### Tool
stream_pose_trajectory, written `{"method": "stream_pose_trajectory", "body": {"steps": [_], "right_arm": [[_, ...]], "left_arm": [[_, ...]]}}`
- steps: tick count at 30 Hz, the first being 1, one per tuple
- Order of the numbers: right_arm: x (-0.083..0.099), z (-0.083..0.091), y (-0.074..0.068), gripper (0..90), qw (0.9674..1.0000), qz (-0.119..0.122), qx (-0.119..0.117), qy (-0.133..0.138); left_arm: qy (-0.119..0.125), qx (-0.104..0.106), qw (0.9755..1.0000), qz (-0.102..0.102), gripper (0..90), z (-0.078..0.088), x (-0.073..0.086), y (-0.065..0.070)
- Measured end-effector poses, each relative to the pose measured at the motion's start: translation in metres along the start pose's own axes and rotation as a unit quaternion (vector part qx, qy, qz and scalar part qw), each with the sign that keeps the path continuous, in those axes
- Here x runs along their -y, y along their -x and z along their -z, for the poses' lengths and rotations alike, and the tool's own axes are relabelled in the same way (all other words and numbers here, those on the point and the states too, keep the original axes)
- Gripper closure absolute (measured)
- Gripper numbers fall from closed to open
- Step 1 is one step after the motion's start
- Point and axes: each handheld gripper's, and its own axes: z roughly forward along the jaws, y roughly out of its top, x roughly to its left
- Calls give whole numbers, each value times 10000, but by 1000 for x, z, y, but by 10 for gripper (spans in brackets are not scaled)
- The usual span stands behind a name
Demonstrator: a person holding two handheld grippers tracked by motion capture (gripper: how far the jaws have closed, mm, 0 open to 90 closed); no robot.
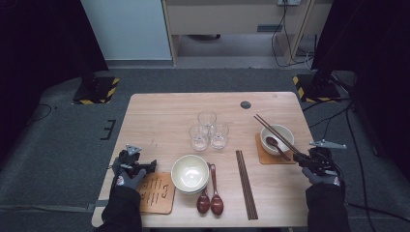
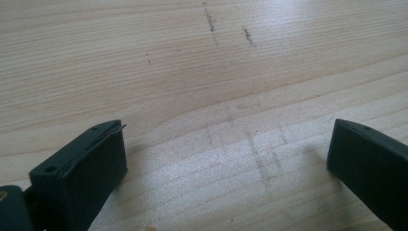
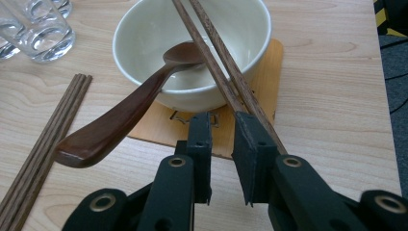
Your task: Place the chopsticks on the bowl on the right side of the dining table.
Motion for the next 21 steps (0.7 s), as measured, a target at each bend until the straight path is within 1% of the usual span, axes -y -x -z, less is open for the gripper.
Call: {"method": "stream_pose_trajectory", "body": {"steps": [1, 2, 4, 11, 21], "right_arm": [[0, 0, 1, 757, 10000, 7, 14, 13], [0, 0, 1, 751, 10000, -37, 23, 7], [-1, -1, 3, 741, 10000, -6, 46, 39], [-2, -1, 6, 717, 9999, -17, 90, 84], [-3, -4, 9, 686, 9998, -72, 159, 123]], "left_arm": [[0, -1, 10000, 0, 0, 0, 0, 0], [-2, -1, 10000, -1, 0, 0, 0, 0], [0, 0, 10000, -1, 0, 0, 0, 0], [0, 0, 10000, 0, 0, 0, 0, 0], [0, 0, 10000, -1, 0, 0, 0, 0]]}}
